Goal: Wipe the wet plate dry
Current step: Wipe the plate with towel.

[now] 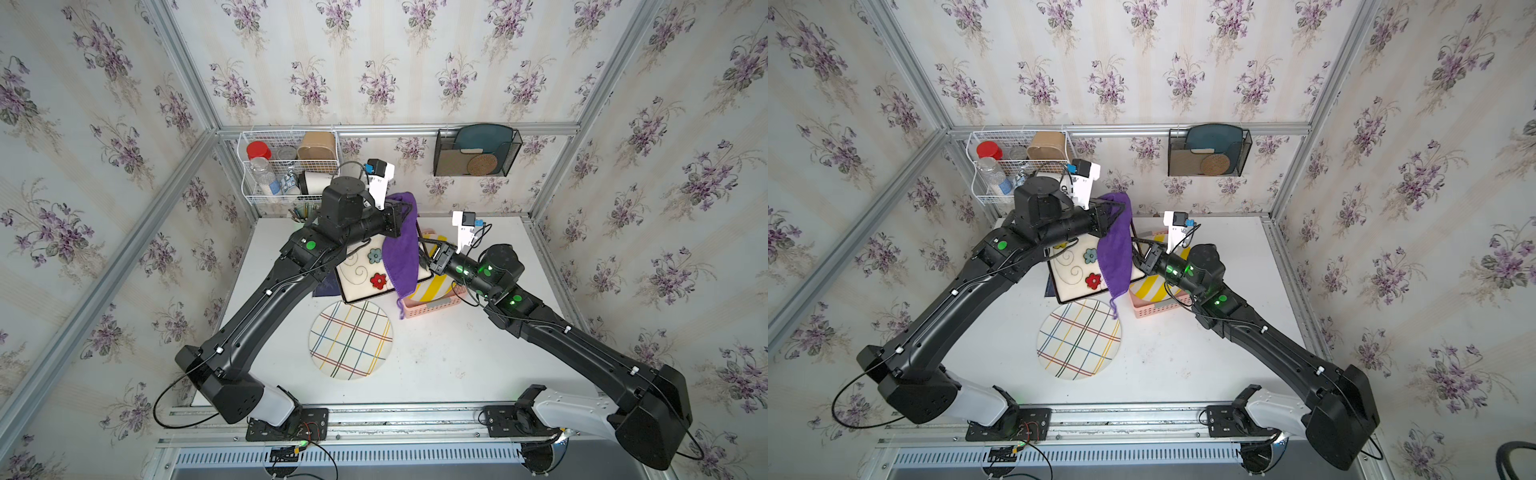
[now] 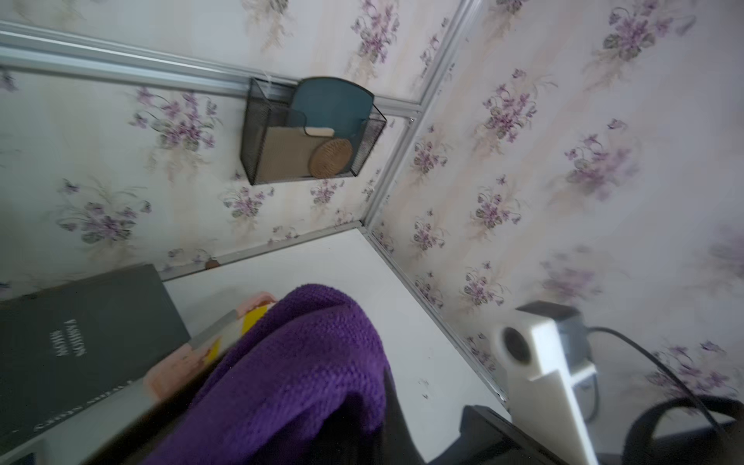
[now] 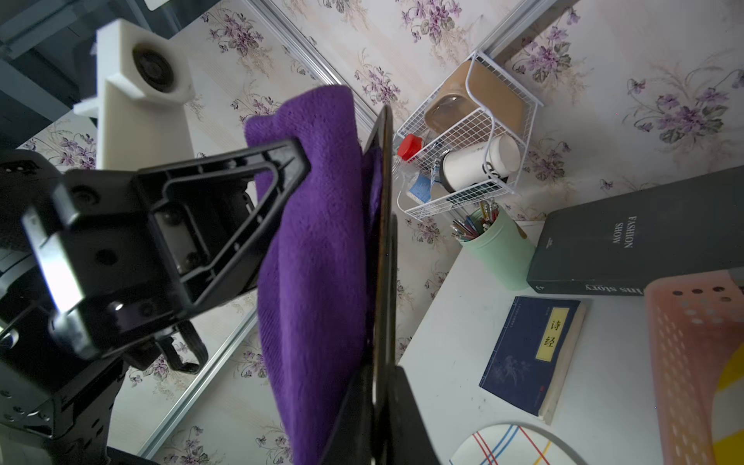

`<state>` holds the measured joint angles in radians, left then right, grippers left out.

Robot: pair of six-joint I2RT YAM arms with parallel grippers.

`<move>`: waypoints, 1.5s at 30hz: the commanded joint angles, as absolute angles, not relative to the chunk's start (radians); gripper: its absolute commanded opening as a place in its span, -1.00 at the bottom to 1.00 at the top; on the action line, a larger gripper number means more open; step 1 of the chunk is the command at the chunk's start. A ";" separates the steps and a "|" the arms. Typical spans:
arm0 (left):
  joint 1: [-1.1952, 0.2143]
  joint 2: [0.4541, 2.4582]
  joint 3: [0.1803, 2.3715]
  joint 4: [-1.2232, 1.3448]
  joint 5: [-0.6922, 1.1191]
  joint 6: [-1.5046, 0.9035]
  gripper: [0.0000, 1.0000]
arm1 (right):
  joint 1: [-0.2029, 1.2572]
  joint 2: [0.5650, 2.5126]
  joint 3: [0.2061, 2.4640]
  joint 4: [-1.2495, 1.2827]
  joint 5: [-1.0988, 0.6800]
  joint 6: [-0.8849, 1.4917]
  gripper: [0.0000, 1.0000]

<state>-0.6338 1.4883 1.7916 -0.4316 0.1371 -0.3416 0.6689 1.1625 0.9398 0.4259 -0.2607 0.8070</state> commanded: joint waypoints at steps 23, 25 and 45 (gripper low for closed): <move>-0.244 1.215 1.410 0.080 0.709 -0.900 -1.00 | 0.251 1.091 0.817 0.881 -0.400 1.155 -1.00; -0.208 1.220 1.332 0.305 0.768 -1.099 -1.00 | 0.242 1.094 0.772 1.001 -0.426 1.226 -1.00; -0.330 1.461 1.265 1.055 0.734 -1.723 -1.00 | 0.409 1.339 0.859 1.273 -0.471 1.310 -1.00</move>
